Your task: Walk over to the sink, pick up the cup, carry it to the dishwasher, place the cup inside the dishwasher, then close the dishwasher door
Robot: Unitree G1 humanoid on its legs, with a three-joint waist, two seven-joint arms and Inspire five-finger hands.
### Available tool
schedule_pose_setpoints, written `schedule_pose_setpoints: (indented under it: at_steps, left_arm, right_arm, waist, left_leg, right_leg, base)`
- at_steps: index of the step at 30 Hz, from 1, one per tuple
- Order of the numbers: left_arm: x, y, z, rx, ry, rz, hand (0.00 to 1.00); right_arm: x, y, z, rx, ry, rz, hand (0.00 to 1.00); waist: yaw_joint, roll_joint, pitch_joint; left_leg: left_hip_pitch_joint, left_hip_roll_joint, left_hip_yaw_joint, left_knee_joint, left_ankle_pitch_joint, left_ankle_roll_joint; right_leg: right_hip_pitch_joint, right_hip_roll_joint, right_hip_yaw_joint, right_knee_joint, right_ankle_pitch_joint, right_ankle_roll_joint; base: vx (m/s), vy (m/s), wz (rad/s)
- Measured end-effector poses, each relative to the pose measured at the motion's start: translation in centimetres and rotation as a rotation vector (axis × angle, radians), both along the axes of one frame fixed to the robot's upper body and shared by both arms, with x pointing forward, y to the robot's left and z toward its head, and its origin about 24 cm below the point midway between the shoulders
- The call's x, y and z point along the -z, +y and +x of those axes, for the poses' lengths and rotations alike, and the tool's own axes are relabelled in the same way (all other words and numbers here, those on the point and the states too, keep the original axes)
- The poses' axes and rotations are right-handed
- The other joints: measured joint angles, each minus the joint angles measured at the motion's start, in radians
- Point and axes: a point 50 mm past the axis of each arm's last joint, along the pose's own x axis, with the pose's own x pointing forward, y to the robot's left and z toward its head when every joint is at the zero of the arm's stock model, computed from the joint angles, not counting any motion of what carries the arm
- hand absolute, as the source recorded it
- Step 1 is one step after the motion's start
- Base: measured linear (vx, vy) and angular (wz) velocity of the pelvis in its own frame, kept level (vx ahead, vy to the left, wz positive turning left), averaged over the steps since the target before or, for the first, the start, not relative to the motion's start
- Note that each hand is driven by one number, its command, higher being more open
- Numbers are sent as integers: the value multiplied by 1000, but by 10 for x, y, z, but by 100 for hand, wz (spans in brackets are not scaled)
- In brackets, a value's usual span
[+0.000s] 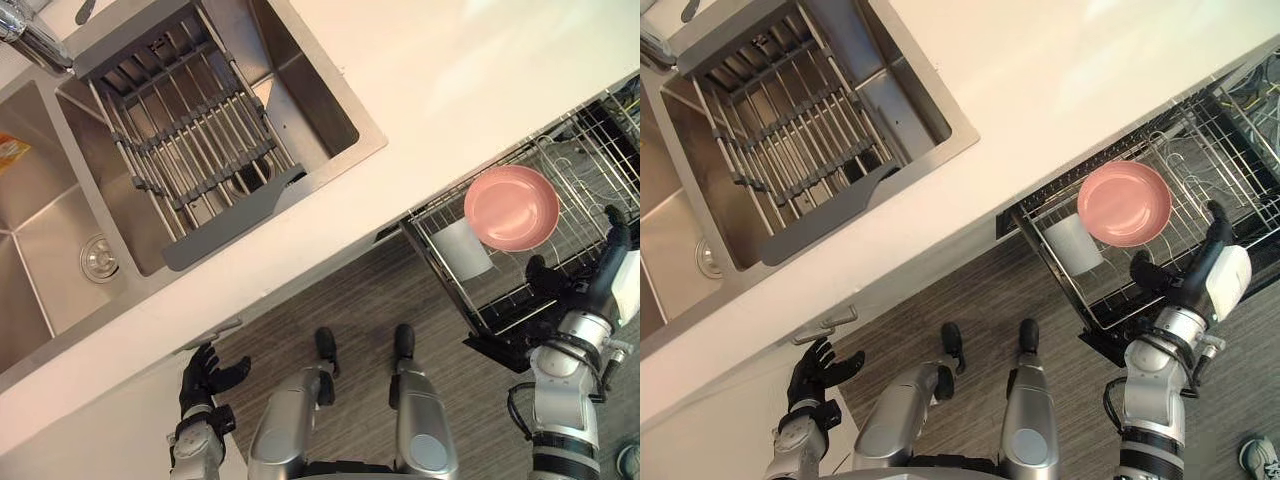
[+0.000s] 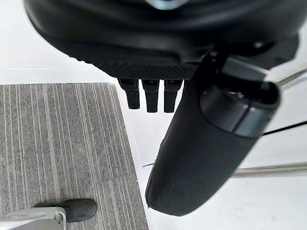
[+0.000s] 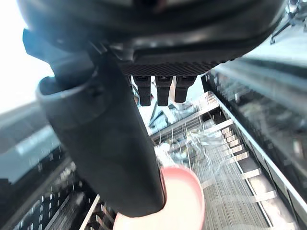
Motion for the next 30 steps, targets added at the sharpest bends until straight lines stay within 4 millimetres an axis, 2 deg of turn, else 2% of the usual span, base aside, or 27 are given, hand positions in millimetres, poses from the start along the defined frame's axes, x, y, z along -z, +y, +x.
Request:
schedule_pose_setpoints:
  at_steps: [3, 5, 8, 13, 16, 24, 26, 30]
  left_arm:
    - [-1, 0, 1, 1, -7, -1, 90]
    - [-2, -3, 2, -11, -16, -20, 90]
    - [-1, -6, 3, -21, -21, -36, 90]
    - [0, -3, 0, -42, -4, -45, 90]
    - [1, 1, -2, -66, 3, -49, 90]
    - [1, 3, -1, -85, -1, -69, 90]
    - [1, 3, 0, -76, -2, -72, 90]
    - [1, 6, 0, -69, 5, -67, 90]
  right_arm:
    - [-2, -2, -13, 21, -70, 52, 90]
    - [5, -8, -28, 55, -97, 116, 90]
    - [12, -14, -40, 85, -117, 180, 90]
    - [42, -26, -62, 133, -180, 459, 90]
    - [62, -28, -68, 138, -210, 627, 90]
    - [82, -27, -68, 31, -359, 918, 90]
    - [87, -23, -59, -33, -420, 1014, 90]
    - [93, -20, -45, -54, -536, 1135, 90]
  waist:
    - [-1, -17, 0]
    - [1, -28, -5]
    - [1, -33, -8]
    - [9, -47, -16]
    - [10, -56, -21]
    - [35, -58, -24]
    - [42, -58, -27]
    - [45, -60, -29]
  left_leg:
    - [10, 2, 3, -5, -1, -1]
    - [19, 2, 4, -6, -2, -3]
    - [23, 4, 8, -5, -5, -6]
    - [26, 28, 21, 26, -35, -18]
    - [22, 42, 27, 51, -57, -29]
    - [19, 74, 70, 85, -78, -36]
    - [22, 74, 70, 88, -78, -37]
    - [22, 74, 69, 88, -78, -37]
  right_leg:
    - [8, 2, 1, -2, 0, 0]
    - [18, 2, 0, -4, -1, 0]
    - [23, 2, 1, -4, -2, 1]
    - [31, 12, 5, 9, -13, -6]
    - [31, 21, 5, 31, -29, -11]
    - [30, 34, 7, 52, -54, -18]
    - [29, 33, 3, 60, -62, -20]
    - [27, 33, 6, 60, -62, -20]
  base:
    - [0, -1, -1]
    - [0, 0, 0]
    - [0, 0, 0]
    - [-4, -12, -6]
    - [5, -9, -1]
    - [33, -21, -2]
    - [45, -12, 5]
    - [12, -1, -2]
